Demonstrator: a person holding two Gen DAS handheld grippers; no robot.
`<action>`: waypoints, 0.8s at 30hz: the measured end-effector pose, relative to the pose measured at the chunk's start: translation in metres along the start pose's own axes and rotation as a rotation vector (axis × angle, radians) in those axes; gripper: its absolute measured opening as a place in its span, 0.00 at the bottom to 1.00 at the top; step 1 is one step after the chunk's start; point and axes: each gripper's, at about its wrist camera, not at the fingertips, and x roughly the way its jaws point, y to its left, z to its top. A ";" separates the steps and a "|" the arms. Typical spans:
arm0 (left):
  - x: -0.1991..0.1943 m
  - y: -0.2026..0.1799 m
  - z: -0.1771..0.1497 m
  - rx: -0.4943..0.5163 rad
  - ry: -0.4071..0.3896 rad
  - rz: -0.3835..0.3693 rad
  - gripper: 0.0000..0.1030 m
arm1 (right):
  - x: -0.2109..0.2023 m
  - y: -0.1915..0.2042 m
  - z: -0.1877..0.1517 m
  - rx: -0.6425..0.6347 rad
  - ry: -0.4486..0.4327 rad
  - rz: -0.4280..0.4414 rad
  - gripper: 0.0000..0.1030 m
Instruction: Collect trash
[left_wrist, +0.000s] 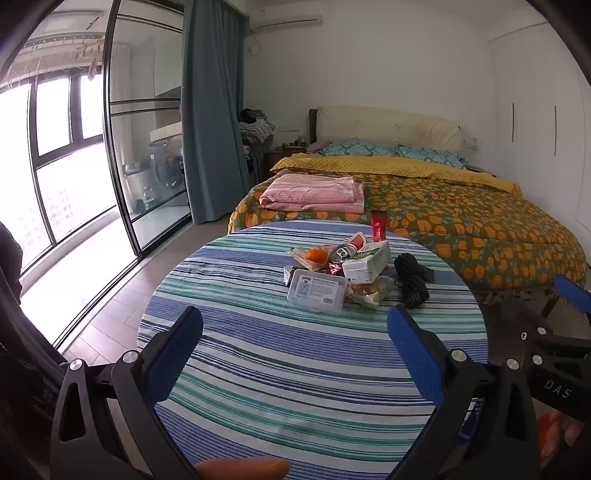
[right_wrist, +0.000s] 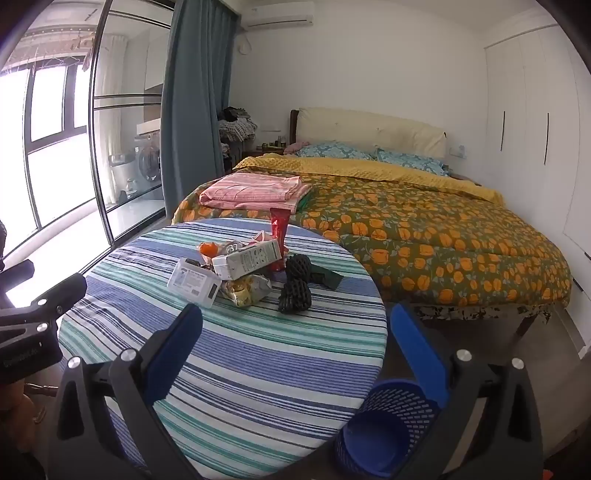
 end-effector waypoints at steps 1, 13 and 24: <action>0.000 0.000 0.000 -0.002 -0.003 -0.001 0.96 | 0.000 0.000 0.000 -0.001 -0.010 0.003 0.96; -0.004 -0.008 -0.004 -0.003 -0.001 -0.002 0.96 | 0.001 -0.006 -0.002 0.018 0.000 -0.010 0.96; -0.009 -0.017 -0.005 -0.002 0.000 -0.003 0.96 | -0.004 -0.002 0.001 0.020 -0.008 -0.018 0.96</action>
